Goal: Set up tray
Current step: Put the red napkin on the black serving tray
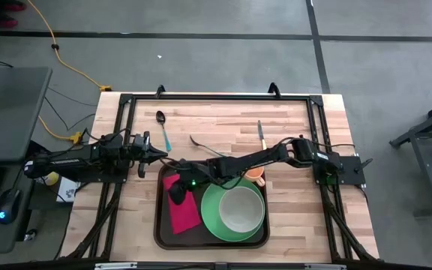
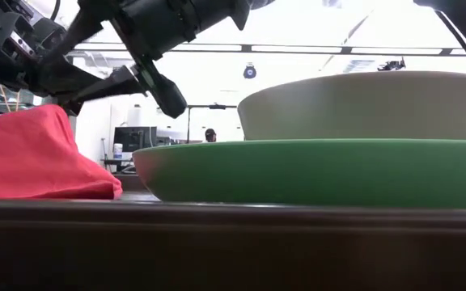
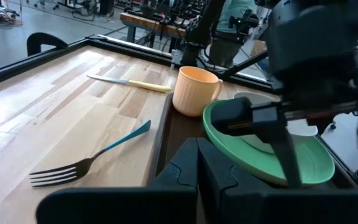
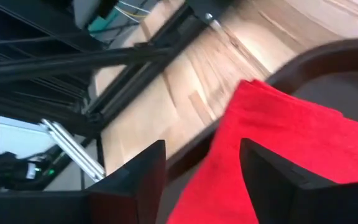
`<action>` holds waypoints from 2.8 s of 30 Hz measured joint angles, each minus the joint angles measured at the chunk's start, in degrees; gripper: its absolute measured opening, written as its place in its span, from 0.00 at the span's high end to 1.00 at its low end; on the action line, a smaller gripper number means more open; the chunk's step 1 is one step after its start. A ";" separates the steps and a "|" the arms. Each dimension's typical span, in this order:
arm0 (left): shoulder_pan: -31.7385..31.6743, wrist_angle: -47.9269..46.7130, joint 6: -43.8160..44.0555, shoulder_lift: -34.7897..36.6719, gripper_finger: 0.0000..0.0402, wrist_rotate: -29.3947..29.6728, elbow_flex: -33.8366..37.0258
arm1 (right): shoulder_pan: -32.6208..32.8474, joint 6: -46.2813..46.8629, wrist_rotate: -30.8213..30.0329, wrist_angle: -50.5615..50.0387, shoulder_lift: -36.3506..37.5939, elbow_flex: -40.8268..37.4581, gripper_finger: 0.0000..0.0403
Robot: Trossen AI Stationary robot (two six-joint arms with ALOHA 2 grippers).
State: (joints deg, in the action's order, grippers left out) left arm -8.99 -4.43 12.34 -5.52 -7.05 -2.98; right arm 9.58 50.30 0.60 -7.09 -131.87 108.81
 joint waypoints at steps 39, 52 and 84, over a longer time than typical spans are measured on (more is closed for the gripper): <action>0.00 27.01 15.58 0.04 0.92 4.14 -0.11 | -5.77 1.47 -34.75 -82.95 24.59 7.87 1.00; 0.02 18.34 12.32 0.01 0.92 2.33 -0.09 | -14.51 -10.34 -17.60 -75.86 32.24 -9.72 1.00; 0.00 11.54 13.49 0.01 0.92 30.75 -0.07 | -7.85 -50.83 20.35 -16.05 10.67 -1.72 1.00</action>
State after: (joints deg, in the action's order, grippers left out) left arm -8.99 7.11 25.83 -5.51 23.70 -3.05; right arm 1.73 -0.52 20.96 -23.13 -121.20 107.10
